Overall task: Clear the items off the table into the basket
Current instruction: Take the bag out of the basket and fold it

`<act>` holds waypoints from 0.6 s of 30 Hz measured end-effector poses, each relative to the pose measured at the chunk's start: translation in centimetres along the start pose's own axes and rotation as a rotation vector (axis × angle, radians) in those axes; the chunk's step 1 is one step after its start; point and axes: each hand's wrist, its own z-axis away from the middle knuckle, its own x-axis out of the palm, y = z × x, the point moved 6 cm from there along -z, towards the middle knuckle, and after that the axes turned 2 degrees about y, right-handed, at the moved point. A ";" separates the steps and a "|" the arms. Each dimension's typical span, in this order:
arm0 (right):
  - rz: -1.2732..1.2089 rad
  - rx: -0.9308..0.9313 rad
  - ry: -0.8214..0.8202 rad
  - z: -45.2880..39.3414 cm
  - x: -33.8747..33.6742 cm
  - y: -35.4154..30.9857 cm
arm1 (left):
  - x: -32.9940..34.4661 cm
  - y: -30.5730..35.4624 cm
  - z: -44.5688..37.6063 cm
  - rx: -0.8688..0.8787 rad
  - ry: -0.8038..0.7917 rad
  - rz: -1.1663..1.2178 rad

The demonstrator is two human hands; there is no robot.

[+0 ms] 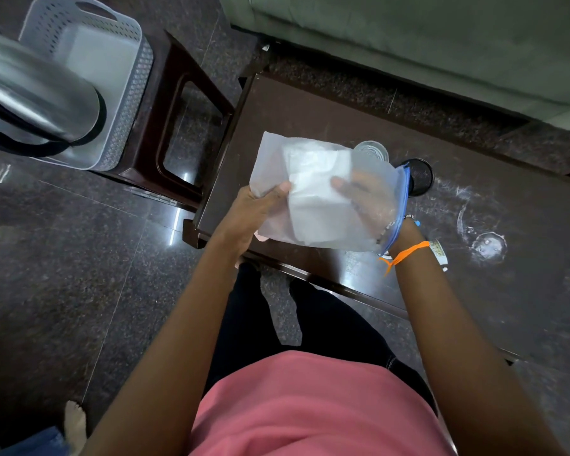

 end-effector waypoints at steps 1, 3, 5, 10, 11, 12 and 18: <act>-0.020 0.005 -0.016 0.1 0.0 0.0 | 0.1 -0.2 -0.1 -0.009 -0.016 0.015; 0.049 -0.034 -0.024 0.3 0.0 -0.3 | 0.4 -0.6 -0.1 -0.024 -0.044 0.070; 0.109 -0.043 0.001 0.4 -0.1 -0.4 | 0.7 -1.0 -0.1 -0.041 -0.059 0.126; 0.181 0.041 -0.160 0.8 0.1 0.5 | 0.4 -1.8 0.0 -0.059 -0.065 0.198; 0.235 0.042 -0.193 0.6 -0.2 0.8 | 0.2 -1.8 0.1 -0.056 -0.073 0.196; 0.268 0.053 -0.196 0.7 -0.5 0.9 | 0.1 -1.8 0.2 -0.056 -0.088 0.185; -0.129 0.170 -0.212 1.6 -0.4 2.4 | 0.7 -1.6 1.0 -0.090 -0.198 0.145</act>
